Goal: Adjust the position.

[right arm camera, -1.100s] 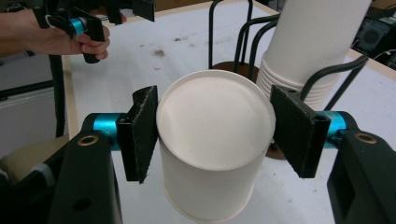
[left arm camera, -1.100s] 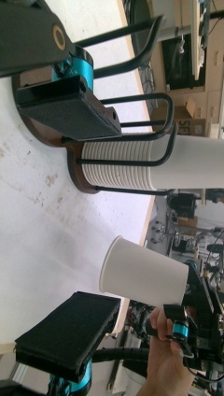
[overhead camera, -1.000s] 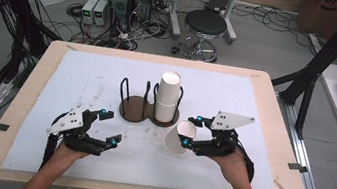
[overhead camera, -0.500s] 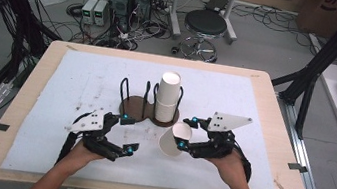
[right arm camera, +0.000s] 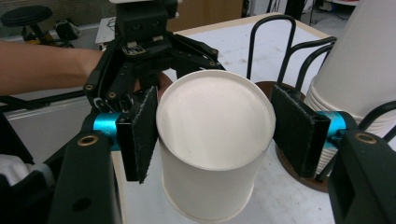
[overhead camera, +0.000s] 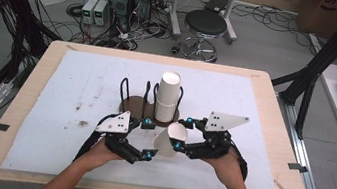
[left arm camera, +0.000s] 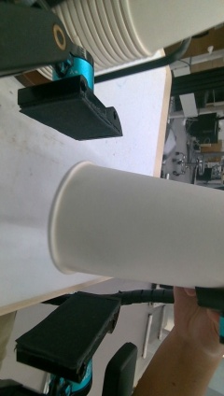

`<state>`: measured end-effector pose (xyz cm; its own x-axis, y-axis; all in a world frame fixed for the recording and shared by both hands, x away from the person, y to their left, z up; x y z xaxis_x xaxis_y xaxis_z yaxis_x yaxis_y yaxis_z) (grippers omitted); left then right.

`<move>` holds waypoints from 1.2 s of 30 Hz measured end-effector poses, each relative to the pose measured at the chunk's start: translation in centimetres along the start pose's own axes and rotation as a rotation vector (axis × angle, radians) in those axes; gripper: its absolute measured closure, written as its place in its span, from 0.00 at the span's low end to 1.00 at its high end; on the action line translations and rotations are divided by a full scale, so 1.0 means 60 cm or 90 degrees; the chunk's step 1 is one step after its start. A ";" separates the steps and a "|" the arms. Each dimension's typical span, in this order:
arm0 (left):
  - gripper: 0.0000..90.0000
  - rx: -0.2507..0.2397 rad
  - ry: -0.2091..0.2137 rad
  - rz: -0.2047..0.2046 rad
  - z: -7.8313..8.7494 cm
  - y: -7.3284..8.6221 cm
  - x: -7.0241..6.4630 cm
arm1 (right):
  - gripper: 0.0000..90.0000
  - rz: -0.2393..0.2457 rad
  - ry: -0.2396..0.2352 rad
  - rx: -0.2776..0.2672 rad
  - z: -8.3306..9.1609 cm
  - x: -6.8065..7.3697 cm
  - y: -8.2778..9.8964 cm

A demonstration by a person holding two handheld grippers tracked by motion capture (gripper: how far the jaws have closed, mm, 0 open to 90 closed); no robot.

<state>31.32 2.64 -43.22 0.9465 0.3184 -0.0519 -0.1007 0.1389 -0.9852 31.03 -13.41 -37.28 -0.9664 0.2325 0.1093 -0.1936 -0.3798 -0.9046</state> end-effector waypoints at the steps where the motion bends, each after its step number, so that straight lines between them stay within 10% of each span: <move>1: 0.17 0.001 0.002 -0.003 -0.003 0.000 -0.001 | 0.40 0.001 -0.001 -0.002 -0.001 0.000 -0.001; 36: 0.29 0.033 0.037 -0.017 -0.041 0.005 -0.017 | 0.41 -0.018 -0.035 -0.038 0.002 0.007 -0.007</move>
<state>31.08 0.09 -43.89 0.9649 0.2598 -0.0370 -0.0902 0.1959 -0.9765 30.67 -13.24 -36.82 -0.9687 0.1922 0.1569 -0.2128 -0.3184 -0.9238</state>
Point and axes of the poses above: each handheld gripper's, and its own axes: z roughly backward along the jaws, y roughly out of its underside, x roughly to its left, the point moved 7 cm from there along -z, roughly forward along the jaws, and after that the axes turned 6 degrees about -y, right-handed, at the moved point
